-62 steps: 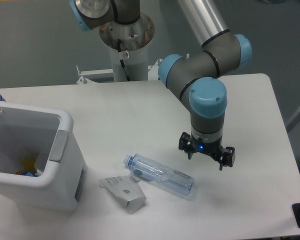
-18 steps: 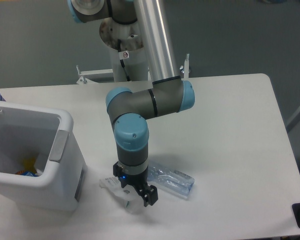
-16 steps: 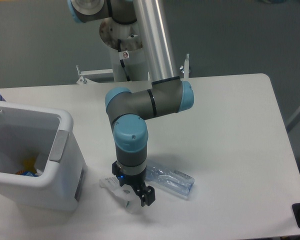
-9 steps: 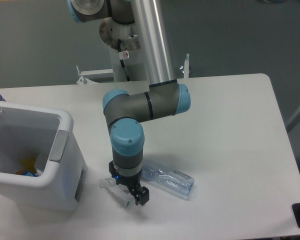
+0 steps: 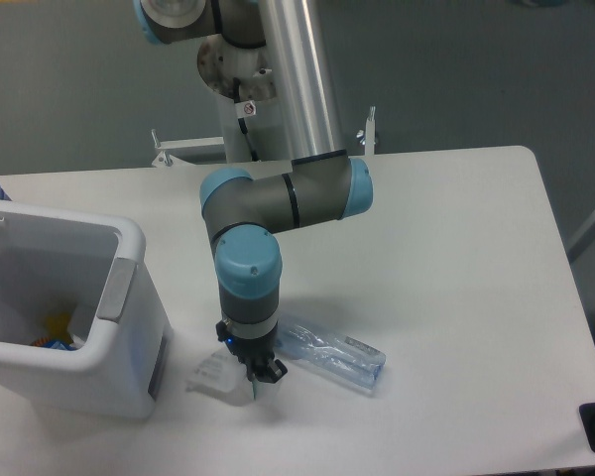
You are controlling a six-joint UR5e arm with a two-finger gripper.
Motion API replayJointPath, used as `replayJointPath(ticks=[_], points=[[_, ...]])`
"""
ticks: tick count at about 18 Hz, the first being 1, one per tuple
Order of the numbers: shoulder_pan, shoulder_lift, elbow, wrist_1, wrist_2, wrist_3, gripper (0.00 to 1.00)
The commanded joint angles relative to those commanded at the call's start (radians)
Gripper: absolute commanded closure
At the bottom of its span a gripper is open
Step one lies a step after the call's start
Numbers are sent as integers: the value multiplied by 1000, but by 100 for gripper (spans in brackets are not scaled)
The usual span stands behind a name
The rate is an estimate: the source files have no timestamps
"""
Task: Place the trash in the trash can
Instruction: 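Close the gripper on the white paper and lift it, then carry the white paper over the bin and open the gripper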
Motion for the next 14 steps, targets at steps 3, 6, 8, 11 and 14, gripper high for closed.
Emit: replayJointPath(ticks=[3, 6, 8, 11, 14], points=[[8, 12, 8, 0, -26, -8, 100], [23, 18, 15, -2, -86, -41, 100], [34, 20, 38, -2, -127, -95, 100], [70, 38, 77, -3, -262, -175, 100], [97, 51, 83, -2, -346, -204, 100]])
